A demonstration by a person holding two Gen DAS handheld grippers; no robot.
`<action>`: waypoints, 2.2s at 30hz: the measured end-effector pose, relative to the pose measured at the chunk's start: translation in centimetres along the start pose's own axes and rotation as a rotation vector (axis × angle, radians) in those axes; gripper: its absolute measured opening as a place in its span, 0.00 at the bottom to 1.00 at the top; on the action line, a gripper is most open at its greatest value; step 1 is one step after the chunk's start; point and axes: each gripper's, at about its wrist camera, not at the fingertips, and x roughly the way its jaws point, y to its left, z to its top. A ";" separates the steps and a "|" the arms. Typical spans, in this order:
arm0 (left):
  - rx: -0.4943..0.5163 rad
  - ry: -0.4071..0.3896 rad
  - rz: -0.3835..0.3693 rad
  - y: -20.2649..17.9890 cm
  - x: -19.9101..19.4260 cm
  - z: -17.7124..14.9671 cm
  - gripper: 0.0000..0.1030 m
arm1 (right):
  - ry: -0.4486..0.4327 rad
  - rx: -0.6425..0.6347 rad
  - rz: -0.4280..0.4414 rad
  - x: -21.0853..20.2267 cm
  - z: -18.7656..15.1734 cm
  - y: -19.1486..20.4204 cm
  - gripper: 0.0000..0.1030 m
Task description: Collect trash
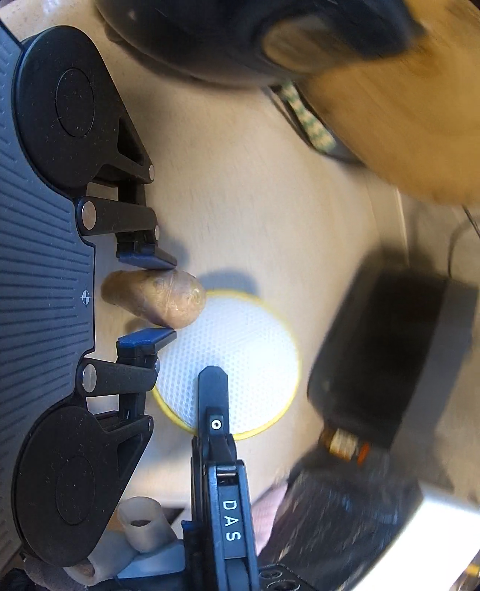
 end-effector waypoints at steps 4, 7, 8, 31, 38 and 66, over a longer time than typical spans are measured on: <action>0.079 0.000 -0.126 -3.9 -1.1 -0.2 0.38 | -0.111 0.033 -0.073 -6.0 -2.6 -0.2 0.14; 0.157 0.033 -0.236 -7.5 -1.3 -1.1 0.38 | -0.189 0.086 -0.140 -10.6 -5.6 -1.0 0.14; 0.181 0.048 -0.274 -8.8 -1.3 -1.6 0.38 | -0.211 0.105 -0.172 -12.2 -6.7 -1.4 0.14; 0.393 0.373 -0.449 -21.5 7.4 -10.7 0.38 | -0.166 0.583 -0.642 -17.7 -25.3 -16.5 0.39; 0.242 0.125 -0.429 -15.3 0.4 -7.9 0.38 | -0.252 0.376 -0.716 -18.7 -21.8 -11.0 0.48; 0.059 -0.210 0.083 2.6 -18.2 -17.5 0.16 | -0.255 -0.295 -0.565 -6.1 -25.7 18.4 0.82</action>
